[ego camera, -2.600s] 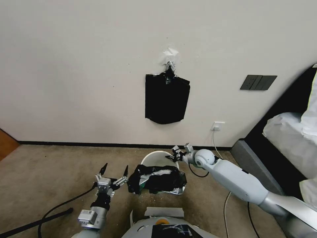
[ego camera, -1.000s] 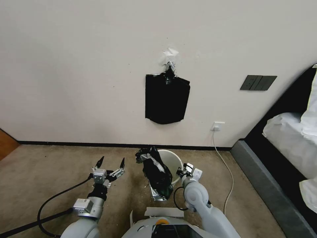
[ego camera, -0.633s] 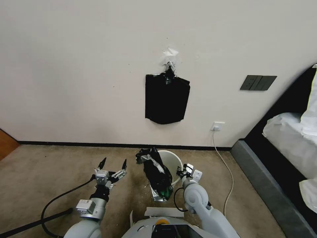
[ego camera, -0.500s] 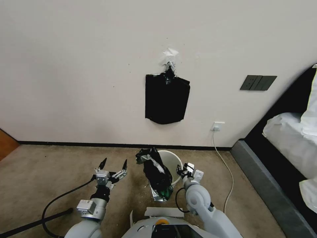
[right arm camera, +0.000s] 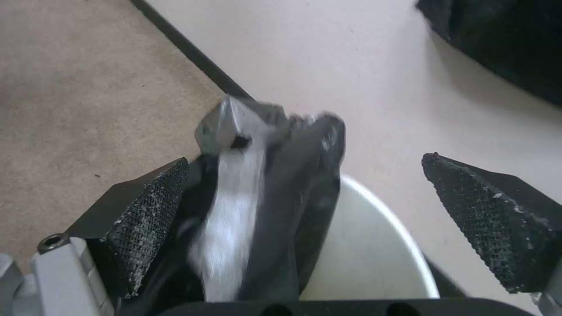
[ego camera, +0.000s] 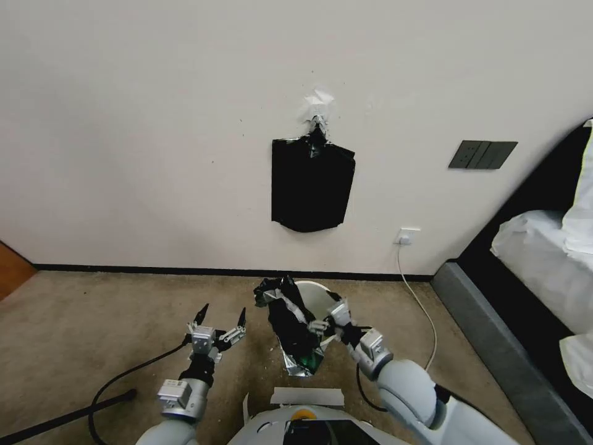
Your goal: Place a trash bag onto the trash bin.
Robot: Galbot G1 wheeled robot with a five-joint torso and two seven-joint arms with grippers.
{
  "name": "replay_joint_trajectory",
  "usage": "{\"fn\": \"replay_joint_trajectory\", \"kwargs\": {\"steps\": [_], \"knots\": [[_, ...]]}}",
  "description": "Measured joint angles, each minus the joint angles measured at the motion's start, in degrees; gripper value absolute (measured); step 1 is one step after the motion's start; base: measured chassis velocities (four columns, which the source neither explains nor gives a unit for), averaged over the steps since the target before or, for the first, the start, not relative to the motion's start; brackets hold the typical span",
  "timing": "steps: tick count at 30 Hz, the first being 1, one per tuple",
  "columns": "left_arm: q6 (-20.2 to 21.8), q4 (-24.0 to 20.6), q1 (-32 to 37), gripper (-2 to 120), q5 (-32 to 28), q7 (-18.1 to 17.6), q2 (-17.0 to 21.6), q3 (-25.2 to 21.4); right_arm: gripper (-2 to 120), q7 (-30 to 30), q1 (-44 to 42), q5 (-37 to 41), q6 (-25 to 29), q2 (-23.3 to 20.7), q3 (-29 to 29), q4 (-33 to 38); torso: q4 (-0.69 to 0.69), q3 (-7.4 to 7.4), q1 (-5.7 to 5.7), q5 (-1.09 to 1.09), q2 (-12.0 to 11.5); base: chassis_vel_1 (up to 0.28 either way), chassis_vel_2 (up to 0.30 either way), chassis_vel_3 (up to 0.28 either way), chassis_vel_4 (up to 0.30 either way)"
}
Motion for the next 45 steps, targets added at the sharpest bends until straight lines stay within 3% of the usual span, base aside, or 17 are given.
{"fn": "replay_joint_trajectory", "kwargs": {"steps": [1, 8, 16, 17, 21, 29, 34, 37, 38, 41, 42, 45], "knots": [[0.0, 0.0, 0.0, 100, 0.0, 0.0, 0.0, 0.0, 100, 0.0, 0.0, 0.0, 0.0, 0.0, 0.0, 0.0, 0.00, 0.00, 0.00, 0.00, 0.0, 0.000, 0.000, 0.000, 0.000], [1.3, 0.0, -0.5, 100, 0.4, -0.3, -1.4, 0.4, 100, 8.5, 11.8, -2.0, -14.1, 6.1, -13.8, -5.2, -0.02, 0.00, 0.00, -0.01, 0.0, 0.000, 0.000, 0.000, 0.000], [1.4, 0.1, -0.9, 100, 0.4, -0.3, -1.5, 0.6, 96, 11.5, 13.0, -9.2, -14.5, 7.4, -17.0, -8.4, -0.03, 0.00, 0.00, -0.01, 0.0, 0.000, 0.000, 0.000, 0.000], [1.4, 0.1, -1.0, 100, 0.4, -0.3, -1.5, 0.6, 88, 11.6, 12.7, -10.9, -15.1, 7.0, -17.0, -8.7, -0.04, 0.00, 0.00, -0.01, 0.0, 0.000, 0.000, 0.000, 0.000], [1.3, 0.3, -1.1, 100, 0.3, -0.3, -1.4, 0.8, 78, 11.6, 12.6, -12.8, -15.2, 6.6, -17.0, -8.8, -0.04, 0.00, 0.00, 0.00, 0.0, 0.000, 0.000, 0.000, 0.000], [1.4, 0.7, -1.4, 100, 0.5, -0.4, -1.4, 1.9, 43, 11.0, 13.9, -16.7, -14.9, 6.2, -17.8, -9.1, -0.02, 0.00, 0.00, 0.00, 0.0, 0.000, 0.000, 0.000, 0.000], [2.7, 0.7, -1.5, 100, 0.9, -1.2, -0.8, 2.8, 32, 10.4, 14.3, -17.4, -14.8, 5.7, -18.1, -9.2, -0.03, 0.00, 0.00, 0.00, 0.0, 0.000, 0.000, 0.000, 0.000], [7.3, 0.4, -2.3, 100, 1.8, -3.7, 0.2, 5.7, 16, 10.2, 15.6, -16.3, -14.7, 5.0, -18.3, -9.3, -0.02, 0.00, 0.00, -0.01, 0.0, 0.000, 0.000, 0.000, 0.000], [7.3, 0.4, -2.3, 100, 1.8, -3.7, 0.2, 5.7, 16, 10.2, 15.6, -16.3, -14.7, 5.0, -18.3, -9.3, -0.02, 0.00, 0.00, -0.01, 0.0, 0.000, 0.000, 0.000, 0.000], [15.1, -1.8, -3.1, 100, 1.8, -7.8, 0.8, 8.3, 0, 11.8, 17.8, -11.9, -14.7, 4.8, -19.3, -9.3, -0.04, 0.00, 0.00, 0.00, 0.0, 0.000, 0.000, 0.000, 0.000], [15.1, -1.8, -3.1, 100, 1.8, -7.8, 0.8, 8.3, 0, 11.8, 17.8, -11.9, -14.7, 4.8, -19.3, -9.3, -0.04, 0.00, 0.00, 0.00, 0.0, 0.000, 0.000, 0.000, 0.000], [22.2, -3.0, -6.3, 100, -2.4, -12.6, 0.8, 10.8, 0, 15.8, 24.2, -3.7, -14.6, 6.9, -23.5, -10.4, 0.03, 0.00, 0.00, 0.01, 0.0, 0.000, 0.000, 0.000, 0.000]]}}
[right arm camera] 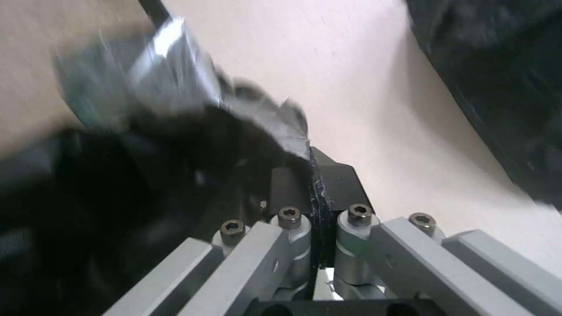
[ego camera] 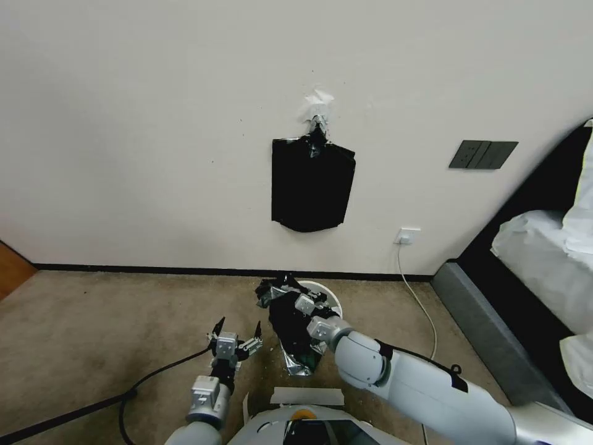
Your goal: Place a trash bag onto the trash bin.
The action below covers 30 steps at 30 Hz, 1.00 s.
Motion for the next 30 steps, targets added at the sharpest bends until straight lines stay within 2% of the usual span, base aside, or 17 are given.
{"fn": "replay_joint_trajectory", "kwargs": {"steps": [1, 3, 5, 7, 8, 12, 18, 21, 22, 24, 25, 29, 30], "knots": [[0.0, 0.0, 0.0, 100, 0.0, 0.0, 0.0, 0.0, 0, 0.0, 0.0, 0.0, 0.0, 0.0, 0.0, 0.0, 0.00, 0.00, 0.00, 0.00, 0.0, 0.000, 0.000, 0.000, 0.000], [3.1, 1.3, -4.0, 100, -3.8, -2.2, 0.7, 1.7, 0, 1.4, 0.8, 2.2, 0.0, 0.8, -0.1, -0.4, -0.06, 0.00, 0.00, -0.03, 0.0, 0.000, 0.000, 0.000, 0.000], [3.8, 2.0, -5.5, 100, -5.2, -2.9, 0.8, 2.2, 0, 1.6, 0.9, 2.5, 0.0, 0.9, -0.1, -0.6, -0.06, 0.00, 0.00, -0.02, 0.0, 0.000, 0.000, 0.000, 0.000], [6.0, 4.0, -9.8, 100, -10.4, -5.4, 1.1, 4.1, 0, 2.1, 0.9, 3.0, 0.0, 0.7, 0.5, -0.9, -0.06, 0.00, 0.00, -0.02, 0.0, 0.000, 0.000, 0.000, 0.000], [6.0, 4.0, -9.8, 100, -10.4, -5.4, 1.1, 4.1, 0, 2.1, 0.9, 3.0, 0.0, 0.7, 0.5, -0.9, -0.06, 0.00, 0.00, -0.02, 0.0, 0.000, 0.000, 0.000, 0.000], [9.1, 7.6, -17.1, 100, -16.9, -9.5, 1.4, 7.8, 0, 2.3, 0.3, 4.2, 0.1, -1.4, 1.7, -1.0, -0.07, 0.00, 0.00, -0.02, 0.0, 0.000, 0.000, 0.000, 0.000], [11.2, 11.2, -23.9, 100, -19.5, -12.9, 0.3, 12.2, 0, 2.3, -0.7, 4.7, 0.1, -3.0, 2.9, -0.9, -0.06, 0.00, 0.00, -0.01, 0.0, 0.000, 0.000, 0.000, 0.000], [13.1, 13.4, -28.3, 100, -22.9, -17.0, -1.3, 14.6, 0, 2.3, -1.1, 4.7, 0.1, -3.7, 3.4, -0.7, -0.06, 0.00, 0.00, 0.00, 0.0, 0.000, 0.000, 0.000, 0.000], [13.1, 13.4, -28.3, 100, -22.9, -17.0, -1.3, 14.6, 0, 2.3, -1.1, 4.7, 0.1, -3.7, 3.4, -0.7, -0.06, 0.00, 0.00, 0.00, 0.0, 0.000, 0.000, 0.000, 0.000], [14.4, 14.8, -30.8, 100, -26.0, -20.5, -2.7, 15.9, 0, 2.3, -1.2, 4.7, 0.1, -3.9, 3.6, -0.6, -0.06, 0.00, 0.00, -0.01, 0.0, 0.000, 0.000, 0.000, 0.000], [14.4, 14.8, -30.8, 100, -26.0, -20.5, -2.7, 15.9, 0, 2.3, -1.2, 4.7, 0.1, -3.9, 3.6, -0.6, -0.06, 0.00, 0.00, -0.01, 0.0, 0.000, 0.000, 0.000, 0.000], [16.5, 17.7, -34.1, 96, -33.9, -29.1, -6.4, 16.7, 0, 2.3, -1.4, 4.7, 0.1, -4.2, 4.0, -0.4, -0.06, 0.00, 0.00, -0.01, 0.0, 0.000, 0.000, 0.000, 0.000], [16.5, 17.7, -34.1, 96, -33.9, -29.1, -6.4, 16.7, 0, 2.3, -1.4, 4.7, 0.1, -4.2, 4.0, -0.4, -0.06, 0.00, 0.00, -0.01, 0.0, 0.000, 0.000, 0.000, 0.000]]}}
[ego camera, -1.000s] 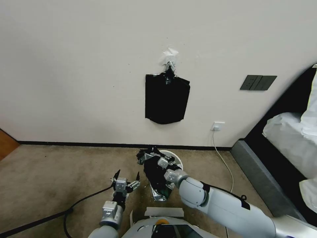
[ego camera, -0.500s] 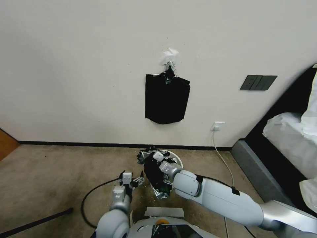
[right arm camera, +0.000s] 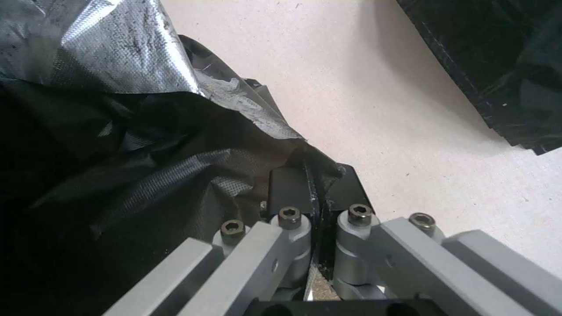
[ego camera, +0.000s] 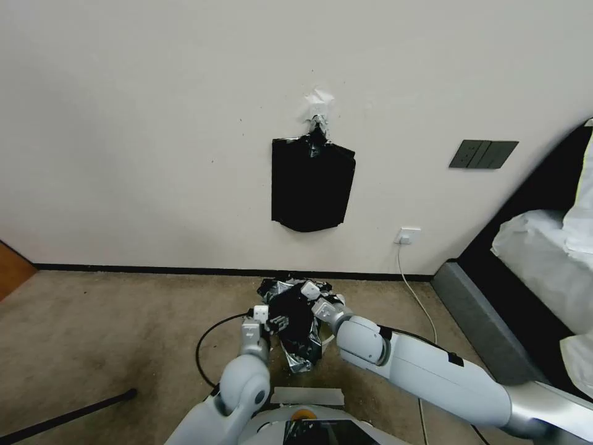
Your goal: Place a trash bag onto the trash bin.
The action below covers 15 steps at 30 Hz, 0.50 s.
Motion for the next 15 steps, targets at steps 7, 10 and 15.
{"fn": "replay_joint_trajectory", "kwargs": {"steps": [7, 10, 15], "knots": [[0.1, 3.5, -1.8, 70, -5.2, -4.9, -2.2, -0.1, 0, -0.2, -1.5, -0.1, 0.0, -0.3, 1.3, 0.2, 0.00, 0.00, 0.00, 0.00, 0.0, 0.000, 0.000, 0.000, 0.000], [-0.6, 5.4, -2.7, 56, -5.7, -5.6, -3.5, 0.0, 0, -0.3, -2.2, -0.3, 0.0, -0.4, 1.7, 0.3, 0.00, 0.00, 0.00, 0.00, 0.0, 0.000, 0.000, 0.000, 0.000], [-0.8, 6.8, -4.0, 39, -7.6, -7.0, -4.6, -0.1, 0, -0.3, -2.5, -0.3, 0.0, -0.3, 1.7, 0.3, 0.00, 0.00, 0.00, 0.00, 0.0, 0.000, 0.000, 0.000, 0.000]]}}
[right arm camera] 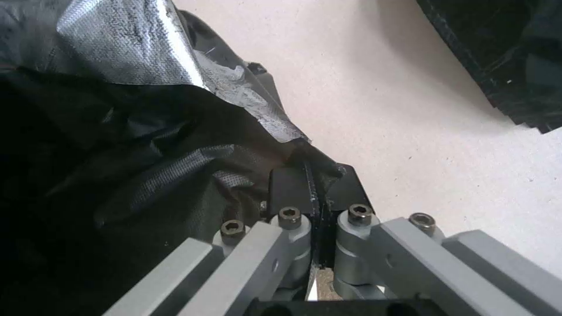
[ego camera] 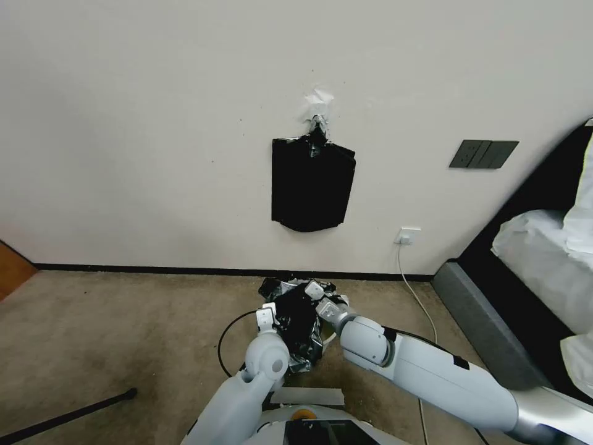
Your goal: Place a trash bag onto the trash bin.
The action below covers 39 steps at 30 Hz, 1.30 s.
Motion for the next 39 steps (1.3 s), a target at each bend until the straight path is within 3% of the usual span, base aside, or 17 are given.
{"fn": "replay_joint_trajectory", "kwargs": {"steps": [10, 21, 24, 27, 28, 29, 31, 32, 33, 35, 39], "knots": [[-0.1, 1.0, -1.4, 4, -3.5, -3.2, -1.0, -0.2, 0, 0.0, -1.0, -0.2, 0.0, 0.0, 0.9, -0.3, 0.01, 0.00, 0.00, -0.01, 0.0, 0.000, 0.000, 0.000, 0.000], [-1.3, 0.8, -1.1, 3, -4.1, -3.0, -0.6, -0.5, 0, 0.0, -3.2, -0.3, 0.2, 0.0, 2.9, 0.1, -0.02, 0.00, 0.00, -0.02, 0.0, 0.000, 0.000, 0.000, 0.000], [-2.2, 0.1, -0.5, 1, -2.4, 0.0, 0.6, -0.4, 0, -0.1, -4.4, 0.1, 0.7, 0.4, 4.7, 0.1, -0.03, 0.00, 0.00, -0.02, 0.0, 0.000, 0.000, 0.000, 0.000], [-4.8, -2.1, 1.0, 1, 4.9, 7.8, 3.4, -0.4, 0, -0.1, -4.8, 1.6, 1.5, 0.2, 7.0, 0.0, 0.00, 0.00, 0.00, 0.01, 0.0, 0.000, 0.000, 0.000, 0.000], [-4.8, -2.1, 1.0, 1, 4.9, 7.8, 3.4, -0.4, 0, -0.1, -4.8, 1.6, 1.5, 0.2, 7.0, 0.0, 0.00, 0.00, 0.00, 0.01, 0.0, 0.000, 0.000, 0.000, 0.000], [-6.6, -3.6, 2.0, 1, 10.7, 13.6, 5.1, -0.8, 0, -0.1, -3.6, 3.6, 1.6, -0.6, 8.1, 0.1, -0.01, 0.00, 0.00, -0.03, 0.0, 0.000, 0.000, 0.000, 0.000], [-8.9, -5.8, 3.6, 1, 17.6, 20.9, 8.0, -1.6, 0, 0.0, -1.3, 6.2, 2.6, -2.1, 9.0, 0.1, 0.00, 0.00, 0.00, 0.00, 0.0, 0.000, 0.000, 0.000, 0.000], [-8.9, -5.8, 3.6, 1, 17.6, 20.9, 8.0, -1.6, 0, 0.0, -1.3, 6.2, 2.6, -2.1, 9.0, 0.1, 0.00, 0.00, 0.00, 0.00, 0.0, 0.000, 0.000, 0.000, 0.000], [-10.2, -7.7, 5.1, 1, 21.2, 25.9, 10.3, -2.3, 0, 0.0, 0.4, 7.2, 3.5, -3.5, 9.4, 0.1, 0.00, 0.00, 0.00, -0.02, 0.0, 0.000, 0.000, 0.000, 0.000], [-10.6, -9.3, 6.8, 1, 23.8, 29.2, 11.9, -3.5, 0, -0.3, 1.5, 7.0, 5.2, -5.4, 9.5, 0.1, 0.00, 0.00, 0.00, -0.02, 0.0, 0.000, 0.000, 0.000, 0.000], [-10.8, -11.4, 9.1, 1, 25.9, 32.4, 14.0, -5.1, 0, -1.1, 2.4, 7.1, 6.7, -8.1, 9.7, 0.9, 0.00, 0.00, 0.00, -0.01, 0.0, 0.000, 0.000, 0.000, 0.000]]}}
